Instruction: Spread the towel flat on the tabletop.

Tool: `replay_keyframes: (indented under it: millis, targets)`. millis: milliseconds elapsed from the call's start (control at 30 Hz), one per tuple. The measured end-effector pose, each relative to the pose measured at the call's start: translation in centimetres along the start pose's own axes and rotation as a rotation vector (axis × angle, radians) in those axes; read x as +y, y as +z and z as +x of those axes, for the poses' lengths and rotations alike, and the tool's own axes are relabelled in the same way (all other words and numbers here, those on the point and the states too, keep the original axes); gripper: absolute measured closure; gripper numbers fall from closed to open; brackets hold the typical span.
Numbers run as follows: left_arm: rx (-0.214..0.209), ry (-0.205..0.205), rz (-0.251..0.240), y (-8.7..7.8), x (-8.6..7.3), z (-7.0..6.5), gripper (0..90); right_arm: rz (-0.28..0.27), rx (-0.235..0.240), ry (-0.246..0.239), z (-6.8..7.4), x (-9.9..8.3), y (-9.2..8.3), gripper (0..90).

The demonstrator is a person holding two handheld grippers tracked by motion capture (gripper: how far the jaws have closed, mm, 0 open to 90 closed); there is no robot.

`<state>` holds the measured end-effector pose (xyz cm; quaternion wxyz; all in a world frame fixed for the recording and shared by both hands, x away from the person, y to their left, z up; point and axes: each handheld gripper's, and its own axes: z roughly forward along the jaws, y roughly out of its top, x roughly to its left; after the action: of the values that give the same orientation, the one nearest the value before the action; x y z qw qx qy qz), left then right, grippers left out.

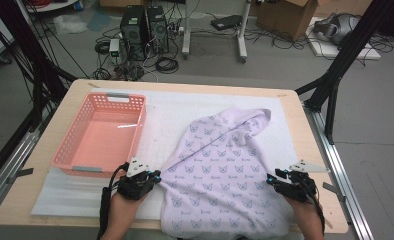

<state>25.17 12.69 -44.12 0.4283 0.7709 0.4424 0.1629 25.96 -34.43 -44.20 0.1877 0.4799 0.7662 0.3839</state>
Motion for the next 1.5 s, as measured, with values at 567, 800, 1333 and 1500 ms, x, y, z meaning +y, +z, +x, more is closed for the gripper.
replay_keyframes:
  millis: [567, 800, 1333, 1500]
  targets:
    - [-0.088, -0.034, -0.059, 2.3, 1.3, 0.1, 48.6, 0.136, 0.007, -0.076, 0.8, -4.2, -5.9, 85.2]
    - [-0.099, -0.039, -0.025, 4.9, 2.8, 0.0, 48.5, 0.009, -0.017, 0.003, -0.3, -2.7, -5.3, 61.1]
    - [0.004, 0.087, 0.044, 2.1, 0.6, -0.8, 86.7, 0.018, -0.013, -0.005, -0.1, 0.8, -0.2, 60.2]
    - [0.020, 0.091, 0.034, -1.0, -0.6, -0.3, 86.6, 0.022, -0.023, 0.016, 0.1, 1.6, 1.5, 60.2]
